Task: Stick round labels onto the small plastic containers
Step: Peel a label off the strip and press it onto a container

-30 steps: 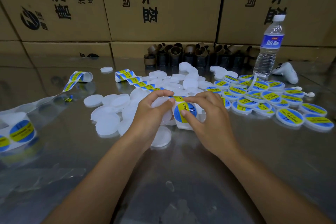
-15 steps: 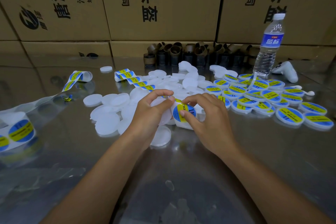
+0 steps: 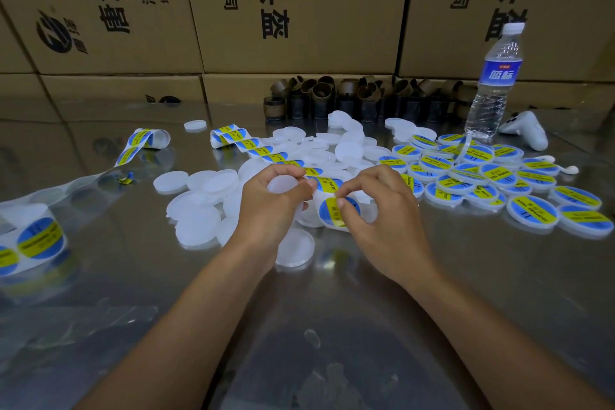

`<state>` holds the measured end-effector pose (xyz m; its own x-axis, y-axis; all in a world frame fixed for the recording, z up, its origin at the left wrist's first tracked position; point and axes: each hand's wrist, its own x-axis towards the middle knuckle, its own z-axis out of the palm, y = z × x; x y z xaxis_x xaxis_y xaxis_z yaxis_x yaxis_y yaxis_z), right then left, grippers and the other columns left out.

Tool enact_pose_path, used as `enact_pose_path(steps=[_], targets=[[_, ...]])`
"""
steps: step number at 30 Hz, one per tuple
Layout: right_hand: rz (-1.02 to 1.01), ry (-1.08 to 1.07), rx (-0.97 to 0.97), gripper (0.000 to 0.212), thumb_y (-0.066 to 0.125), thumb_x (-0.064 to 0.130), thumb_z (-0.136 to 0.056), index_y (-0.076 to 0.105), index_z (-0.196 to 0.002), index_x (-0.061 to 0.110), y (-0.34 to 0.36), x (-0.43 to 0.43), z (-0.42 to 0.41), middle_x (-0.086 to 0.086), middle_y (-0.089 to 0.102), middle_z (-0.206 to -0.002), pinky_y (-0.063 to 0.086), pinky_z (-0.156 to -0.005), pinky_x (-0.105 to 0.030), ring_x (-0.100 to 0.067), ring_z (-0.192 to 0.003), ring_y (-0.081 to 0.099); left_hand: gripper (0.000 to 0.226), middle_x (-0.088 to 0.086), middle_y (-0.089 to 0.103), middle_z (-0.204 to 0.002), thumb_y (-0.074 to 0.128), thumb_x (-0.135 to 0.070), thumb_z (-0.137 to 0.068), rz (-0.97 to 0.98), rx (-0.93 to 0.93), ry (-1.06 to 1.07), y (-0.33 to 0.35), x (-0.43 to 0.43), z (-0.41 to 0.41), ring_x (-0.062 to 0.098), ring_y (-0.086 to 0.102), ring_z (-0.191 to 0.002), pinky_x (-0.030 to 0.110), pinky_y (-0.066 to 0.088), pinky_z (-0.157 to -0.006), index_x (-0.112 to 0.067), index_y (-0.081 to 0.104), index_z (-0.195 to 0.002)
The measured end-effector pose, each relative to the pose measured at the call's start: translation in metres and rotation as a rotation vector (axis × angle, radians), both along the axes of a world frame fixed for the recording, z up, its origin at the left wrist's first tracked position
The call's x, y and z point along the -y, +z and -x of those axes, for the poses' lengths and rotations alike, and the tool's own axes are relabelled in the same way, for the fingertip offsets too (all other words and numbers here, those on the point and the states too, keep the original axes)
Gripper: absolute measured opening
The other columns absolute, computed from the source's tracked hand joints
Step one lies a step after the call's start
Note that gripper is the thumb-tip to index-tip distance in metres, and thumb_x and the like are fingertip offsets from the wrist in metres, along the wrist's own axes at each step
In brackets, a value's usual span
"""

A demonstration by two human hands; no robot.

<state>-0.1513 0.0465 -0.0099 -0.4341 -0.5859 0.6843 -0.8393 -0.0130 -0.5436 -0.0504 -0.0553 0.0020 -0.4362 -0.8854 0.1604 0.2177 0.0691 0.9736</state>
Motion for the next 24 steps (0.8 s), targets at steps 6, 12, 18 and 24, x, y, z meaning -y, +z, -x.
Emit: enact_pose_path(steps=[6, 12, 18, 24], targets=[[0.014, 0.048, 0.012, 0.01, 0.066, 0.006, -0.075, 0.065, -0.078, 0.015, 0.003, -0.001, -0.003, 0.004, 0.054, -0.089, 0.042, -0.083, -0.038, -0.017, -0.089, 0.053, 0.02, -0.006, 0.063, -0.07, 0.073, -0.003, -0.078, 0.006, -0.003, 0.004, -0.001, 0.0, -0.001, 0.011, 0.055, -0.059, 0.018, 0.049, -0.055, -0.018, 0.062, -0.071], [0.107, 0.139, 0.161, 0.011, 0.056, 0.009, -0.068, 0.057, -0.069, 0.02, 0.007, -0.001, -0.006, 0.001, 0.055, -0.086, 0.039, -0.079, -0.018, -0.01, -0.086, 0.054, 0.019, -0.008, 0.062, -0.066, 0.074, -0.004, -0.078, 0.037, 0.023, 0.014, -0.002, 0.002, 0.001, 0.006, 0.054, -0.054, 0.017, 0.049, -0.053, -0.017, 0.061, -0.072], [0.212, 0.23, 0.492, 0.011, 0.052, 0.011, -0.064, 0.054, -0.06, 0.021, 0.014, -0.001, -0.003, 0.007, 0.055, -0.081, 0.041, -0.079, -0.018, 0.003, -0.083, 0.053, 0.02, -0.015, 0.061, -0.057, 0.075, -0.007, -0.077, 0.055, 0.041, 0.022, -0.005, 0.004, 0.002, 0.005, 0.053, -0.05, 0.016, 0.048, -0.052, -0.019, 0.06, -0.071], [0.327, 0.311, 0.693, 0.022, 0.049, 0.008, -0.065, 0.06, -0.057, 0.025, 0.018, -0.003, 0.004, 0.018, 0.061, -0.069, 0.041, -0.061, -0.007, 0.006, -0.066, 0.054, 0.019, -0.015, 0.061, -0.056, 0.075, -0.005, -0.077, 0.044, 0.023, 0.014, -0.005, 0.004, 0.002, 0.003, 0.053, -0.048, 0.015, 0.047, -0.05, -0.017, 0.061, -0.071]])
